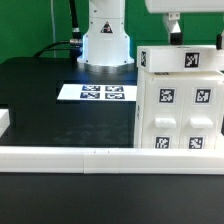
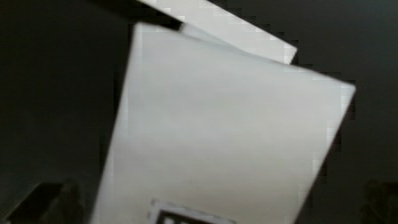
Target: Assemble cabinet
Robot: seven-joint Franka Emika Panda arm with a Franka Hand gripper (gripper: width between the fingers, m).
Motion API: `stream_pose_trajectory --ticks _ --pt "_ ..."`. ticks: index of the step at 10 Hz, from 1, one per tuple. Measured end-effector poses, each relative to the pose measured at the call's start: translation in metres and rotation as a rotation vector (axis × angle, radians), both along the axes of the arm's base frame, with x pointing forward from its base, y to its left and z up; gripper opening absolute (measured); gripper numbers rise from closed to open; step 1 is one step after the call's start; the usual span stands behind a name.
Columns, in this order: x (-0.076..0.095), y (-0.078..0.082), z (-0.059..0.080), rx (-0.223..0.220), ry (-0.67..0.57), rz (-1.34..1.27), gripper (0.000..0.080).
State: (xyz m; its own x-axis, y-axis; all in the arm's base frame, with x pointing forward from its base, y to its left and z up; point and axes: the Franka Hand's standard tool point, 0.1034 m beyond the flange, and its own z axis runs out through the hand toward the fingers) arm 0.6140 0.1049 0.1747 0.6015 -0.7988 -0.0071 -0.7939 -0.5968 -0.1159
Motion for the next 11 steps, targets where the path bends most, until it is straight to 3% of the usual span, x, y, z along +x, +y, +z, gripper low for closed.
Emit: stream_pose_trajectory --ticks 4,7,11 --pt "0.0086 -0.0013 0.011 -0.022 -0.032 0.313 0.0797" --pt "0.0081 -0.0012 0.0105 -0.041 -0.042 0.503 0.0797" --pt "0.0073 -0.006 0.0075 -0.085 -0.077 0.957 0.0797"
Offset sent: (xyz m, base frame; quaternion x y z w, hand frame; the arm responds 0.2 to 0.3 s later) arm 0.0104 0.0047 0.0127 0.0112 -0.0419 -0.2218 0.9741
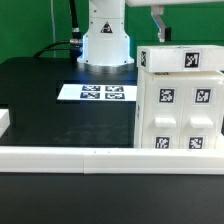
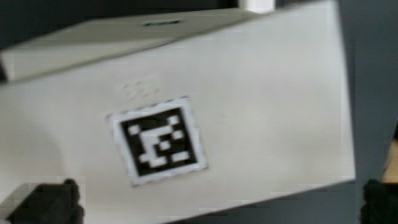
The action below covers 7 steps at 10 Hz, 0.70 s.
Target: Assemble cabinet
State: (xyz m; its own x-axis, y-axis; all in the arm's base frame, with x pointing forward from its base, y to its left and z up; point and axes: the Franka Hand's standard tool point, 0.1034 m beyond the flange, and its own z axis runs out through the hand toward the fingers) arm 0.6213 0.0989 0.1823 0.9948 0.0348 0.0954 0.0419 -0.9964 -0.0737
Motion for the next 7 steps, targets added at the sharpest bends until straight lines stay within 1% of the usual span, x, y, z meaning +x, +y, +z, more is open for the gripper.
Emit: stream_pose_trajectory --ticks 2,7 --pt "-0.0003 -0.0005 -0.0006 -0.026 -0.013 0.196 0.0797" --pt "-0.0003 -0.0046 -0.0028 -0.057 -0.031 0.492 0.0797"
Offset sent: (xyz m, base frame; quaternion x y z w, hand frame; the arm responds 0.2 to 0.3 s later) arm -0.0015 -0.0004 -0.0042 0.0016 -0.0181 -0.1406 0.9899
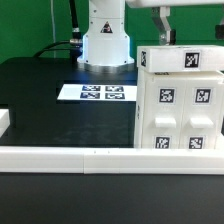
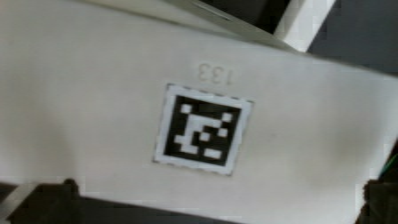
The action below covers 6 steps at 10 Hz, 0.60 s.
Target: Assemble cabinet
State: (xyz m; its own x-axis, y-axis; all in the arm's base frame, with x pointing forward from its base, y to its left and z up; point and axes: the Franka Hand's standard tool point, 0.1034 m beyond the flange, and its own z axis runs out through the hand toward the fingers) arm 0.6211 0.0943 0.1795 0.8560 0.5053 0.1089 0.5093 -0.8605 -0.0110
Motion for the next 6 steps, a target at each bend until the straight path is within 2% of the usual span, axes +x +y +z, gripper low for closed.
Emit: stream_pose_trajectory --ticks 3,6 --pt "0.0006 -0.0055 -0.0001 -0.032 -0.013 0.202 0.0797" --pt "0.0006 -0.0083 0.0003 -0.095 -0.023 0.465 0.0797"
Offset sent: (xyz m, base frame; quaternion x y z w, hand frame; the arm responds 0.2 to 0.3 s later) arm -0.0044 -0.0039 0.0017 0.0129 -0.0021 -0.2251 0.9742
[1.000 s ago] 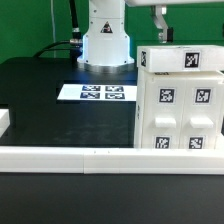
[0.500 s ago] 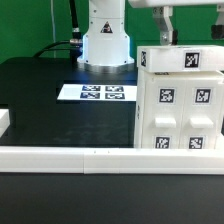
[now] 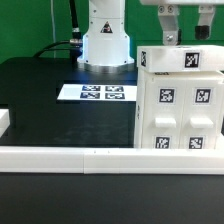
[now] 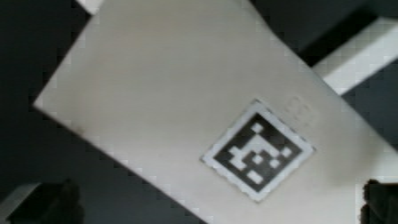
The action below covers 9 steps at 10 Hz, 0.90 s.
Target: Assemble cabinet
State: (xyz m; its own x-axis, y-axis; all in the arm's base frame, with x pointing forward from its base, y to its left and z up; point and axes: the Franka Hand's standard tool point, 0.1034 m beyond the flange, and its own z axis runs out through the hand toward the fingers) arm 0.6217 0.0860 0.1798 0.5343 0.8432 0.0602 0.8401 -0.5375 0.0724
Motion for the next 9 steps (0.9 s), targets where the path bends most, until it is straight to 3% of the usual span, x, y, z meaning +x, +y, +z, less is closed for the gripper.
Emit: stream_pose_trajectory --ticks 7,9 --pt "-0.004 -0.005 -0.003 -0.104 0.014 0.423 0.0797" --pt "-0.008 -0.009 -0.012 -0.115 0.019 0.525 0.0797"
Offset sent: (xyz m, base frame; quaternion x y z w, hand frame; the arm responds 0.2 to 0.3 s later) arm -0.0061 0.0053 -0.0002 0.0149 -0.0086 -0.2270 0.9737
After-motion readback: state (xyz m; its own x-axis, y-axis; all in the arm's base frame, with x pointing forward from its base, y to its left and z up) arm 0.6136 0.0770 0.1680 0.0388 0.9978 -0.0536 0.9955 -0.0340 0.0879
